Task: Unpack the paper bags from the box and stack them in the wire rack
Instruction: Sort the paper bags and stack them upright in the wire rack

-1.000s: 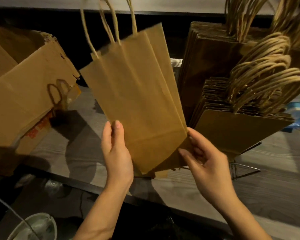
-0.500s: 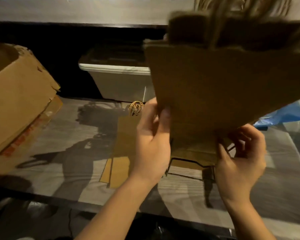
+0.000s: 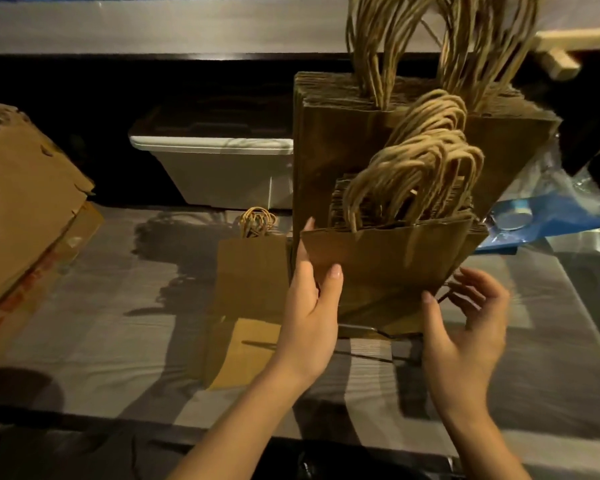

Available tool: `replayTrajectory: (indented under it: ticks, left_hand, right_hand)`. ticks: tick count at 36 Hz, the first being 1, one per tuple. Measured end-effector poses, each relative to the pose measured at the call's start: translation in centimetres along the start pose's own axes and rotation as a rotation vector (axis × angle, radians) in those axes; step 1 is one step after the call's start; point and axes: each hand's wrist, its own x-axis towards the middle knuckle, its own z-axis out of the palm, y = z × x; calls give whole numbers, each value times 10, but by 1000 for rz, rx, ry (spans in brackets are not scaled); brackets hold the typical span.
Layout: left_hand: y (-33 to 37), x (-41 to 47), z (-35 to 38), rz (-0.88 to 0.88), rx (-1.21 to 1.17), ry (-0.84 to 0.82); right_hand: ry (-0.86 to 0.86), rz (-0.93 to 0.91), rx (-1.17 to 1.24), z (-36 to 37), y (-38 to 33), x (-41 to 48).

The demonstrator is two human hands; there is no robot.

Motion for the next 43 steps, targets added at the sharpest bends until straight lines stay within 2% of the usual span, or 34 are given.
replayTrajectory:
  ticks: [3,7,9,14,21,25,27,31,37,40,43]
  left_hand:
    - [3,1,-1,22,0,7]
    - [6,2,2,66,40,-7]
    - [9,1,6,97,52,-33]
    - [16,4,7,98,6,-84]
    - [4,-1,6,-14,-30,-55]
    - [-6,-8,4,-74,-36,-22]
    - [-10,-12,0,-115,-25,14]
    - [-22,-15,-19,-250,33,89]
    - [-50,-26,-60,-421,119,251]
    - [-63,-31,-80,-476,155,296]
    - [-72,-33,-98,-510,172,327]
  right_hand:
    - [-30,3,31,0,-4,3]
    - [-201,71,162,4,-20,5]
    - [-231,86,206,7,-29,4]
    - [-226,115,223,6,-33,3]
    - [-184,160,192,-5,-27,-12]
    - [-80,92,181,-8,-31,-32]
    - [-97,37,180,-8,-33,-41]
    - [-200,-126,120,-4,-32,-58]
    - [-393,-216,151,14,-35,-76]
    - [-581,-117,147,25,-34,-86]
    - [-773,86,90,40,-30,-99]
